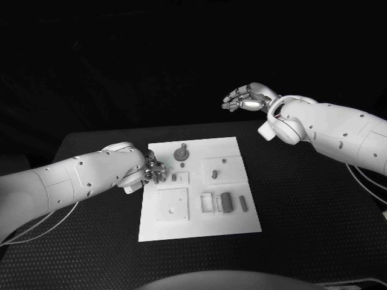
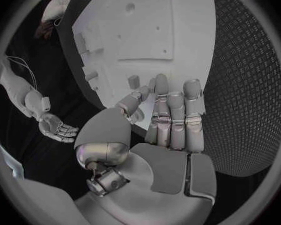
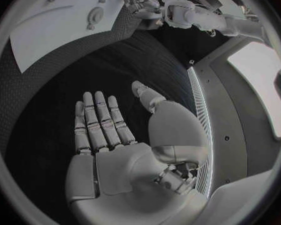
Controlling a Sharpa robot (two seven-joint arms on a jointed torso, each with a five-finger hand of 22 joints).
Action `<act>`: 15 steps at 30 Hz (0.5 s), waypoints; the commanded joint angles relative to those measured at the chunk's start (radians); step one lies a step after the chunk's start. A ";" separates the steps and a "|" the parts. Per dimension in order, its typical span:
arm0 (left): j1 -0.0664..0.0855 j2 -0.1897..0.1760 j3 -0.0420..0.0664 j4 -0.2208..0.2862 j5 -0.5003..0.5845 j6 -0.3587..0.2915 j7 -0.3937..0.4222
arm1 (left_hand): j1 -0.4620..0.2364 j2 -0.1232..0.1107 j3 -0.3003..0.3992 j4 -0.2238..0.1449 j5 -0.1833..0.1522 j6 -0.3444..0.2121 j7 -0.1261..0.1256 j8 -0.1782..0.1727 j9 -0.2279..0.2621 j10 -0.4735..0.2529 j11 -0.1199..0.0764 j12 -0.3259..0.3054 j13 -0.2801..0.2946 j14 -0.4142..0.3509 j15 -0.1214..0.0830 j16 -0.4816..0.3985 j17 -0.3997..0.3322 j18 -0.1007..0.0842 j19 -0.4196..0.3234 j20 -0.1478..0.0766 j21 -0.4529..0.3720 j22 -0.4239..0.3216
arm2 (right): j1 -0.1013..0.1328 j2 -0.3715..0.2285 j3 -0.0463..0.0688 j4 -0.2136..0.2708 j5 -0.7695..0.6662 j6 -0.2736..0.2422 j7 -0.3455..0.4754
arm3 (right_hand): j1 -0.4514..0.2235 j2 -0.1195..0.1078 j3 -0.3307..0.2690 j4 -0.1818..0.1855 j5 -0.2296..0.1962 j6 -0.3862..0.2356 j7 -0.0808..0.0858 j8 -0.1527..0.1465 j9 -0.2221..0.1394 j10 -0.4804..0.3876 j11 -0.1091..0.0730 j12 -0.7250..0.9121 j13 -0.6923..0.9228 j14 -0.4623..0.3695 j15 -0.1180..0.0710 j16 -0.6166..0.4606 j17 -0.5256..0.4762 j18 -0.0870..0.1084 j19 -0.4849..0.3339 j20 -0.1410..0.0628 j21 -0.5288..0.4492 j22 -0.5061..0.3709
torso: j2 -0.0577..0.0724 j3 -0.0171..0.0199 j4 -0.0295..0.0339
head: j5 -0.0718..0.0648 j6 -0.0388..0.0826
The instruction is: Assemble the parts on the task board
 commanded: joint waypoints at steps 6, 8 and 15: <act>-0.005 -0.004 -0.003 0.015 -0.026 0.057 -0.002 | 0.003 0.012 -0.001 0.004 -0.006 0.012 -0.021 -0.010 0.002 -0.019 0.011 -0.005 -0.002 -0.016 0.001 -0.012 0.000 0.045 -0.015 -0.004 -0.002 0.019 | 0.000 -0.002 0.000 0.001 -0.002 0.012 0.005 | 0.005 -0.003 -0.002 0.005 0.000 -0.009 0.037 0.005 -0.002 0.010 -0.001 -0.007 0.000 0.008 -0.001 -0.005 0.001 -0.006 0.009 0.001 -0.005 0.002 | 0.000 0.0000 0.0002 | -0.001 -0.002; -0.005 -0.005 -0.003 0.015 -0.026 0.056 -0.001 | -0.003 0.006 -0.005 0.006 -0.015 0.008 -0.019 -0.013 0.001 -0.023 0.013 -0.008 -0.003 -0.020 0.003 -0.017 -0.001 0.044 -0.019 -0.002 -0.005 0.018 | 0.000 -0.002 0.000 0.001 -0.002 0.011 0.005 | 0.005 -0.003 -0.002 0.005 0.000 -0.009 0.037 0.005 -0.002 0.010 -0.001 -0.007 0.000 0.008 -0.001 -0.005 0.001 -0.006 0.009 0.001 -0.005 0.002 | -0.001 0.0001 0.0002 | 0.000 -0.002; -0.005 -0.006 -0.003 0.011 -0.026 0.035 0.002 | -0.033 -0.040 -0.020 0.030 -0.082 0.000 -0.014 -0.022 -0.001 -0.031 0.017 -0.014 -0.006 -0.025 0.007 -0.029 -0.005 0.044 -0.023 0.001 -0.015 0.015 | 0.000 -0.002 0.000 0.002 -0.002 0.011 0.005 | 0.005 -0.004 -0.002 0.005 0.000 -0.010 0.038 0.005 -0.002 0.010 0.000 -0.007 0.000 0.007 0.000 -0.006 0.001 -0.006 0.009 0.001 -0.007 0.003 | 0.000 -0.0001 0.0002 | 0.000 -0.002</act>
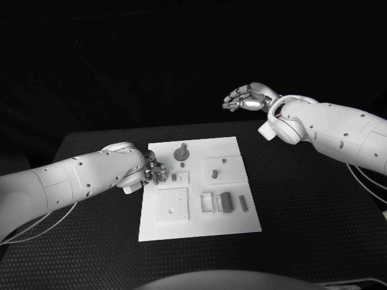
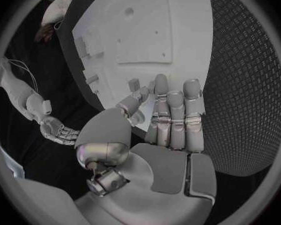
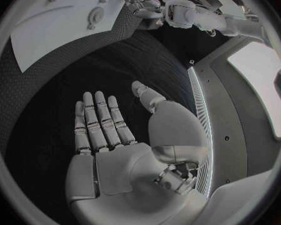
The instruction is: Assemble the parts on the task board
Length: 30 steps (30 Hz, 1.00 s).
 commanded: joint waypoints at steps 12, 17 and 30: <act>-0.005 -0.001 -0.003 -0.009 -0.006 -0.010 -0.004 | -0.098 -0.094 -0.070 0.059 -0.137 -0.017 -0.001 -0.019 -0.001 -0.022 0.005 -0.012 -0.003 -0.017 0.000 -0.017 -0.003 0.046 -0.010 0.004 -0.019 0.015 | 0.000 -0.001 0.000 0.001 -0.002 0.009 0.005 | 0.005 -0.005 -0.003 0.005 0.000 -0.011 0.039 0.005 -0.003 0.006 0.004 -0.005 0.000 0.005 0.000 -0.008 0.001 -0.006 0.005 -0.002 -0.008 0.003 | 0.000 0.0003 -0.0004 | -0.001 0.000; -0.005 -0.006 -0.003 -0.008 -0.006 -0.026 -0.006 | -0.134 -0.120 -0.111 0.063 -0.137 -0.044 0.009 -0.028 0.000 -0.042 0.012 -0.017 -0.002 -0.033 0.004 -0.023 -0.003 0.047 -0.022 0.007 -0.027 0.014 | 0.000 -0.001 0.000 0.000 -0.002 0.009 0.005 | 0.006 -0.005 -0.003 0.005 0.000 -0.012 0.039 0.005 -0.003 0.005 0.004 -0.005 -0.001 0.005 0.000 -0.008 0.001 -0.006 0.005 -0.002 -0.009 0.003 | 0.000 0.0003 0.0001 | -0.001 0.000; -0.005 -0.035 -0.002 0.002 0.025 -0.080 0.020 | -0.127 -0.122 -0.133 0.052 -0.137 -0.077 0.018 -0.020 0.015 -0.085 0.022 0.002 0.015 -0.064 0.013 -0.013 -0.005 0.051 -0.045 0.017 -0.032 0.021 | -0.002 -0.005 0.000 -0.001 -0.002 0.009 0.006 | 0.006 -0.005 -0.003 0.005 0.000 -0.012 0.039 0.005 -0.004 0.005 0.004 -0.006 -0.001 0.005 0.001 -0.009 0.001 -0.006 0.005 -0.002 -0.010 0.004 | 0.000 -0.0002 0.0003 | -0.001 0.003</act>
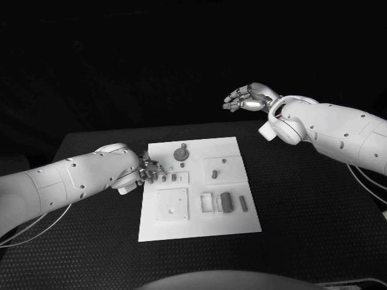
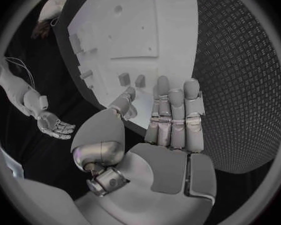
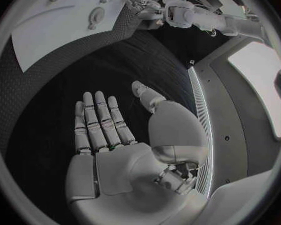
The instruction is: Assemble the parts on the task board
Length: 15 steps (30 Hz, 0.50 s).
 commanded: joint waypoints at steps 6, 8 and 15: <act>0.004 -0.038 0.002 0.040 0.050 -0.076 0.112 | 0.029 -0.013 -0.005 -0.022 -0.003 -0.036 0.009 0.003 0.009 -0.064 0.018 -0.001 0.001 -0.049 0.014 -0.013 -0.018 0.044 -0.041 0.015 -0.021 0.014 | -0.001 -0.002 0.000 -0.007 -0.002 0.008 0.006 | 0.007 -0.005 -0.003 0.005 0.000 -0.005 0.040 0.005 -0.002 0.005 0.004 -0.006 -0.001 0.005 0.001 -0.005 0.002 -0.006 0.005 -0.002 -0.006 0.002 | 0.000 0.0004 0.0004 | -0.002 0.010; 0.010 -0.045 0.004 0.049 0.050 -0.104 0.152 | 0.041 -0.014 0.000 -0.030 -0.003 -0.057 0.020 0.001 0.011 -0.101 0.034 -0.010 -0.005 -0.081 0.030 -0.036 -0.036 0.041 -0.071 0.030 -0.043 0.007 | -0.001 -0.003 0.000 -0.009 -0.002 0.005 0.009 | 0.007 -0.005 -0.002 0.005 0.000 -0.005 0.040 0.005 -0.002 0.005 0.004 -0.006 -0.001 0.005 0.001 -0.004 0.002 -0.006 0.006 -0.002 -0.006 0.002 | 0.000 0.0004 0.0004 | -0.002 0.013; 0.031 -0.067 0.006 0.068 0.034 -0.221 0.317 | 0.215 0.005 0.050 -0.072 0.024 -0.101 0.037 0.001 0.001 -0.156 0.062 -0.010 -0.036 -0.119 0.065 -0.100 -0.111 0.041 -0.107 0.066 -0.110 -0.027 | -0.002 -0.003 0.000 -0.012 -0.004 0.005 0.008 | 0.011 -0.002 0.000 0.003 0.001 -0.005 0.039 0.007 -0.002 0.006 0.004 -0.006 0.000 0.007 0.000 -0.004 0.002 -0.005 0.007 -0.003 -0.007 0.004 | 0.000 0.0011 -0.0002 | 0.000 0.023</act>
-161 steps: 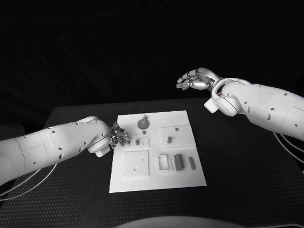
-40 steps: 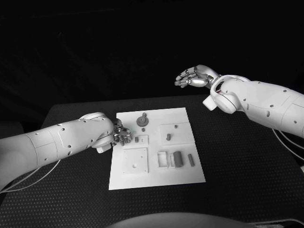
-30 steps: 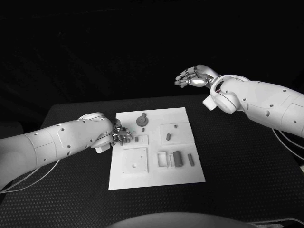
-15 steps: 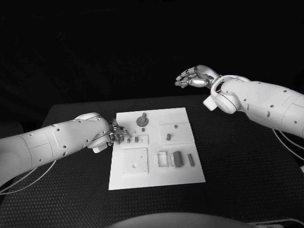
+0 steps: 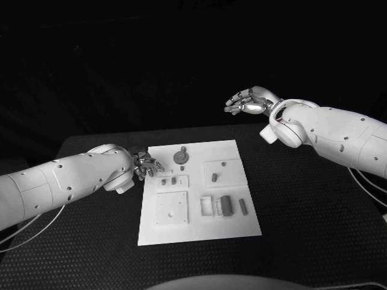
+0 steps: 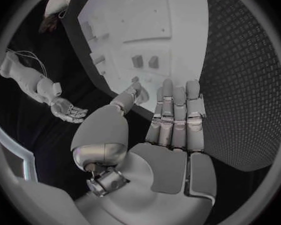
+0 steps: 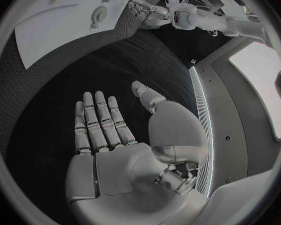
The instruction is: Assemble the parts on the task board
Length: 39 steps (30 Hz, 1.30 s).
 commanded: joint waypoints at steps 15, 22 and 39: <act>0.002 0.084 -0.002 -0.042 -0.263 -0.107 0.281 | 0.199 -0.037 0.036 0.004 -0.011 -0.043 -0.007 -0.004 -0.047 -0.053 0.023 -0.013 -0.066 0.008 0.014 -0.009 -0.052 0.034 0.017 0.014 -0.033 -0.006 | -0.007 0.005 0.000 -0.011 -0.004 0.015 0.000 | 0.026 0.007 0.004 -0.008 0.001 -0.004 0.039 0.009 -0.004 0.008 0.004 -0.008 0.000 0.009 0.000 -0.004 0.003 -0.004 0.011 -0.003 -0.007 0.005 | 0.001 -0.0004 -0.0017 | 0.006 0.020; 0.000 0.141 -0.003 -0.100 -0.322 -0.060 0.284 | 0.216 -0.046 0.024 0.004 -0.013 -0.034 -0.009 -0.004 -0.065 -0.041 0.018 -0.030 -0.097 0.055 0.005 0.033 -0.048 0.049 0.068 0.005 -0.007 0.016 | -0.007 0.013 0.000 -0.007 -0.005 0.017 -0.001 | 0.026 0.008 0.004 -0.009 0.001 -0.004 0.039 0.009 -0.004 0.008 0.004 -0.008 0.000 0.009 0.000 -0.004 0.003 -0.004 0.011 -0.003 -0.008 0.006 | 0.001 -0.0003 -0.0031 | 0.007 0.024; -0.020 0.241 -0.004 -0.208 -0.426 -0.022 0.251 | 0.246 -0.028 0.026 0.005 -0.013 -0.006 -0.007 -0.012 -0.092 -0.021 0.015 -0.081 -0.144 0.108 -0.002 0.131 -0.017 0.081 0.137 -0.003 0.078 0.047 | -0.007 0.013 0.000 0.002 -0.008 0.009 -0.005 | 0.029 0.011 0.003 -0.012 0.000 -0.004 0.040 0.010 -0.005 0.009 0.004 -0.008 0.000 0.009 0.000 -0.005 0.004 -0.004 0.012 -0.003 -0.009 0.007 | 0.002 0.0001 -0.0020 | 0.004 0.018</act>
